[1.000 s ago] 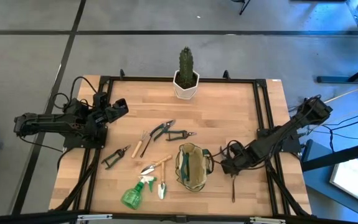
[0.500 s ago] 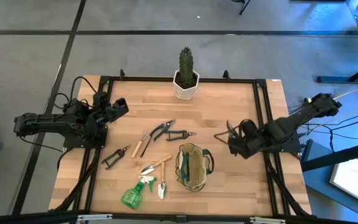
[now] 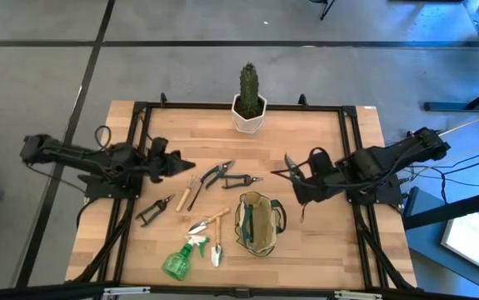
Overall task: Pick & Place Garden tools in Gardening bag
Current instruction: Put the bottom green shears into the green gardening bag
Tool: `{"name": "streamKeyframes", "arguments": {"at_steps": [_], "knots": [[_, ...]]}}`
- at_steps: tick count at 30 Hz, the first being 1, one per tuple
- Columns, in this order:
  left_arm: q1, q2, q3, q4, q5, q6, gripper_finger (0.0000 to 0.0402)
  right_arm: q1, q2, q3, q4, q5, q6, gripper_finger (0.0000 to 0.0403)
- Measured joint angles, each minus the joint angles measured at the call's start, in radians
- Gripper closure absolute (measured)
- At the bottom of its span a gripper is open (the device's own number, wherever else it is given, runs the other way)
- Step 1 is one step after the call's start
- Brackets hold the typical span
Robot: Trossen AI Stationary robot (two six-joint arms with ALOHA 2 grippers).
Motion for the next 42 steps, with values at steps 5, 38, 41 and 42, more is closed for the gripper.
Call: {"name": "streamKeyframes", "arguments": {"at_steps": [5,38,41,42], "knots": [[-0.153,0.132,0.103,-0.012,-0.269,0.009,0.04,0.003,0.085,0.133,0.001,-0.027,-0.117,0.0356],[-0.503,0.297,0.251,-0.028,-0.425,0.142,0.04,0.135,0.543,0.433,0.243,0.529,0.167,0.0356],[-0.526,0.297,0.251,-0.04,-0.425,0.138,0.04,0.136,0.596,0.624,0.01,0.524,0.213,0.0356],[-0.532,0.297,0.251,-0.039,-0.425,0.139,0.04,0.135,0.614,0.685,-0.073,0.512,0.241,0.0356]]}}
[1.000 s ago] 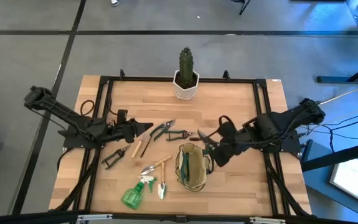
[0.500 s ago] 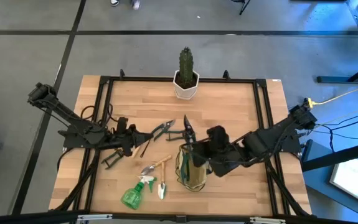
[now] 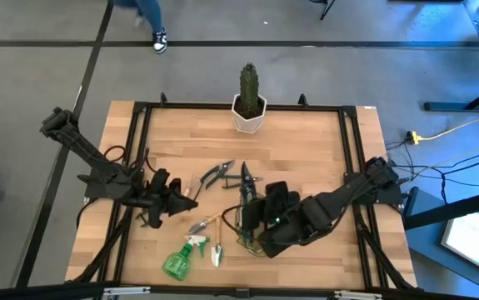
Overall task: Pick & Place Garden tools in Gardening bag
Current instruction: Put the bottom green shears into the green gardening bag
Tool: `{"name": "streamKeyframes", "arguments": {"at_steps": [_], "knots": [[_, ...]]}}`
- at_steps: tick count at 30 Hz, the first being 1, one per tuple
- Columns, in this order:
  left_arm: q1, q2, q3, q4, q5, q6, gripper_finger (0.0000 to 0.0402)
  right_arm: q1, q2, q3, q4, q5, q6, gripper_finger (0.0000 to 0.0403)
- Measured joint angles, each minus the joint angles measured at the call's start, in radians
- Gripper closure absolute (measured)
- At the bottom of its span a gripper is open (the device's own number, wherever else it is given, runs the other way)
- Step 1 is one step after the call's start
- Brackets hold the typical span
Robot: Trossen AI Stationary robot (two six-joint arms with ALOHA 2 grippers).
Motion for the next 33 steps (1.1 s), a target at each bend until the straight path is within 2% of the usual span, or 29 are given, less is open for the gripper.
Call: {"name": "streamKeyframes", "arguments": {"at_steps": [2,5,11,25,33], "knots": [[-0.011,0.0,0.0,-0.007,-0.001,0.003,0.04,-0.002,0.036,0.117,-0.131,-0.046,0.032,0.0356],[-0.022,0.0,0.0,-0.011,-0.008,0.008,0.04,-0.011,0.066,0.18,-0.13,-0.11,0.003,0.0356],[-0.028,0.0,0.0,-0.015,-0.012,0.022,0.04,-0.016,0.121,0.165,-0.144,-0.175,-0.017,0.0356],[-0.028,0.0,0.0,-0.012,-0.006,0.021,0.04,0.004,0.128,0.107,-0.147,-0.277,0.027,0.0356],[-0.028,0.0,0.0,-0.015,-0.003,0.021,0.04,0.007,0.128,0.107,-0.147,-0.341,-0.102,0.0356]]}}
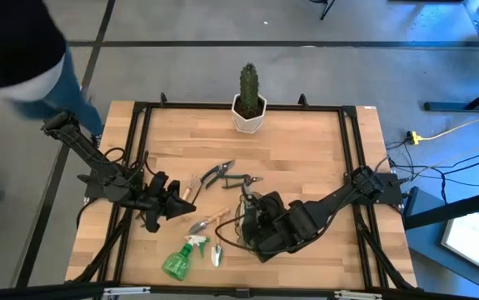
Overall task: Pick & Place Garden tools in Gardening bag
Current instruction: Put the bottom green shears into the green gardening bag
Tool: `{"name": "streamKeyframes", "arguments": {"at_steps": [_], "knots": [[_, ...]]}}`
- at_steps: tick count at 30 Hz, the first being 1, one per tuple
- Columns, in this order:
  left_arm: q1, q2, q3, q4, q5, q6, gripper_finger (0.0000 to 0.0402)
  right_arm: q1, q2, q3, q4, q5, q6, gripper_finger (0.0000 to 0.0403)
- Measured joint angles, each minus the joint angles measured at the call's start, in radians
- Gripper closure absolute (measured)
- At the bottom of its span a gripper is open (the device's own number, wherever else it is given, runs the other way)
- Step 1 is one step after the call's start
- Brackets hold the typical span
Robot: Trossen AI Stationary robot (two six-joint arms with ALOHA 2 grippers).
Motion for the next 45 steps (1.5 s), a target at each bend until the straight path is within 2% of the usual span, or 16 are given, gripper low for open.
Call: {"name": "streamKeyframes", "arguments": {"at_steps": [5,8,10,15,18,32,45], "knots": [[0.0,0.0,0.0,0.0,-0.016,0.0,0.04,0.002,0.0,0.0,0.0,-0.036,-0.13,0.0356],[0.0,0.0,0.0,0.0,-0.055,0.0,0.04,0.002,-0.001,0.0,0.0,-0.036,-0.229,0.0356],[0.0,0.0,0.0,0.0,-0.093,0.0,0.04,-0.003,-0.001,0.0,0.0,-0.036,-0.239,0.0356],[0.0,0.0,0.0,0.006,-0.18,-0.009,0.04,-0.01,-0.001,0.0,0.0,-0.034,-0.113,0.0356],[0.0,0.0,0.0,0.012,-0.185,-0.01,0.04,-0.01,-0.001,0.0,0.0,-0.012,-0.047,0.0356],[-0.001,0.0,0.0,0.004,-0.052,0.001,0.04,0.012,0.048,-0.098,-0.001,-0.107,0.242,0.0356],[-0.001,0.0,0.0,0.004,-0.007,0.051,0.04,-0.015,0.048,-0.099,0.012,-0.185,0.231,0.0356]]}}
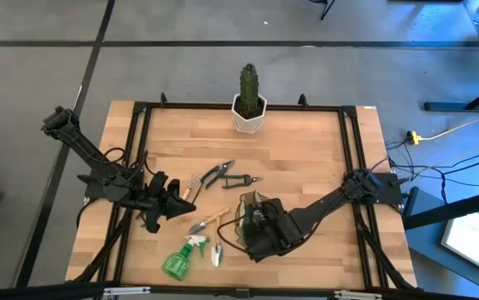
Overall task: Pick & Place Garden tools in Gardening bag
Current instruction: Put the bottom green shears into the green gardening bag
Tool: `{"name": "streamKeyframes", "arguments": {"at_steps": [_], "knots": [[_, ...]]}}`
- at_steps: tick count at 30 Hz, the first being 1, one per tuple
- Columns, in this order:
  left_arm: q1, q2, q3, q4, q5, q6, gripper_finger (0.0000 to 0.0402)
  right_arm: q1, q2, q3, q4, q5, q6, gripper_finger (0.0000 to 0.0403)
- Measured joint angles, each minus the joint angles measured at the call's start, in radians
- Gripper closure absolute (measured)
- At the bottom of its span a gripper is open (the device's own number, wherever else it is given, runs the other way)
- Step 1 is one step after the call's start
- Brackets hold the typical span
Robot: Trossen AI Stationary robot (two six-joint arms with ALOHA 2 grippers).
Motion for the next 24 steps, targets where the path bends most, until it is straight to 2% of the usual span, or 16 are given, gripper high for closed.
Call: {"name": "streamKeyframes", "arguments": {"at_steps": [6,15,24], "knots": [[0.0,0.0,0.0,0.0,0.009,0.017,0.04,-0.024,0.0,0.0,0.004,-0.058,-0.026,0.0356],[0.0,0.0,0.0,0.0,0.042,0.02,0.04,-0.04,0.0,0.0,0.103,-0.131,-0.058,0.0356],[0.0,0.0,0.0,-0.004,0.06,0.028,0.04,-0.053,0.0,0.0,0.063,-0.168,-0.063,0.0356]]}}
